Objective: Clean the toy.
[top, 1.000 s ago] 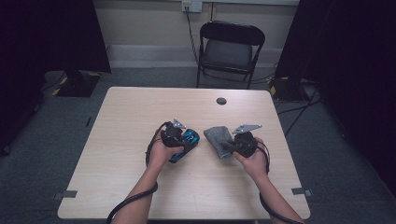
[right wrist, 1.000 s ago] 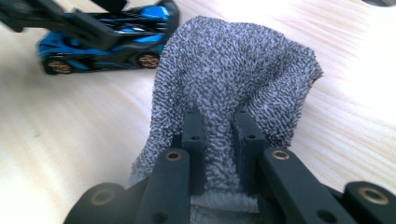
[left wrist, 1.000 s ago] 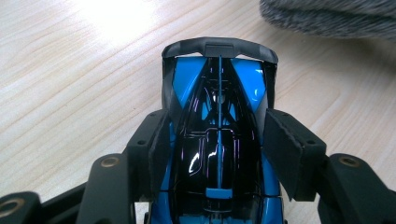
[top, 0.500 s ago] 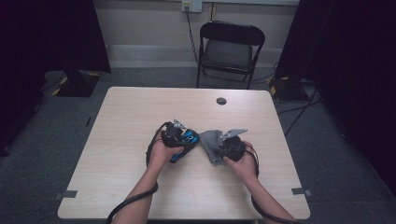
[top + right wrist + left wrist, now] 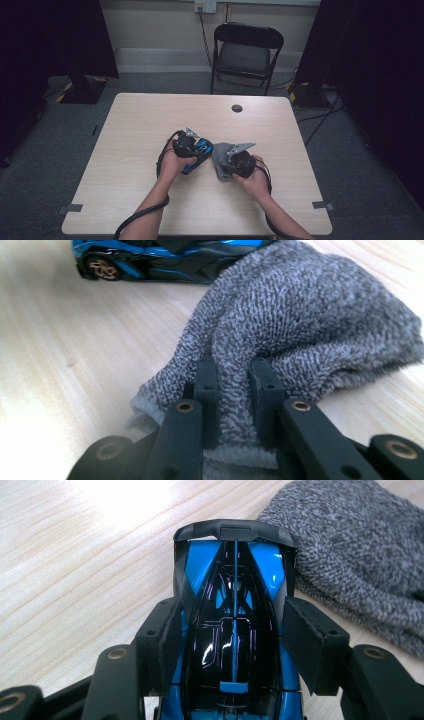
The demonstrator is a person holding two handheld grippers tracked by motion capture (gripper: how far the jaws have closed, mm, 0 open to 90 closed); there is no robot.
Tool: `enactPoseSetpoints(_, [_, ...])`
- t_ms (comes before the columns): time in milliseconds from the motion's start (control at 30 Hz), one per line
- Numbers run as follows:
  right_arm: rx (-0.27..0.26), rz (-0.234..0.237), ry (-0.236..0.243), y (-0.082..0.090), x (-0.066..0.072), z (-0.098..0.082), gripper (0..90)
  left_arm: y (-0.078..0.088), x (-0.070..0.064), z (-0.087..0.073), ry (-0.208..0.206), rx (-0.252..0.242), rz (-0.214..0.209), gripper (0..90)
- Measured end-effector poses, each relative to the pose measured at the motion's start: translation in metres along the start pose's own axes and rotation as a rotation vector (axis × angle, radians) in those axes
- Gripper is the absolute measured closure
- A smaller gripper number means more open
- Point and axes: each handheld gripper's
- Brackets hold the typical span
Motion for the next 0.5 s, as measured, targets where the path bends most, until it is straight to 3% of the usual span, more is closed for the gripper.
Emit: enactPoseSetpoints(500, [-0.002,0.065,0.034,0.001,0.017,0.003,77.8,0.0,-0.001,0.001,0.003,0.004,0.002,41.8])
Point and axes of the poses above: each handheld gripper's, and its own axes: y roughly backward along the jaws, z roughly out of its top, x roughly to its left, and after that the axes turned 11 degrees about -z, right-handed
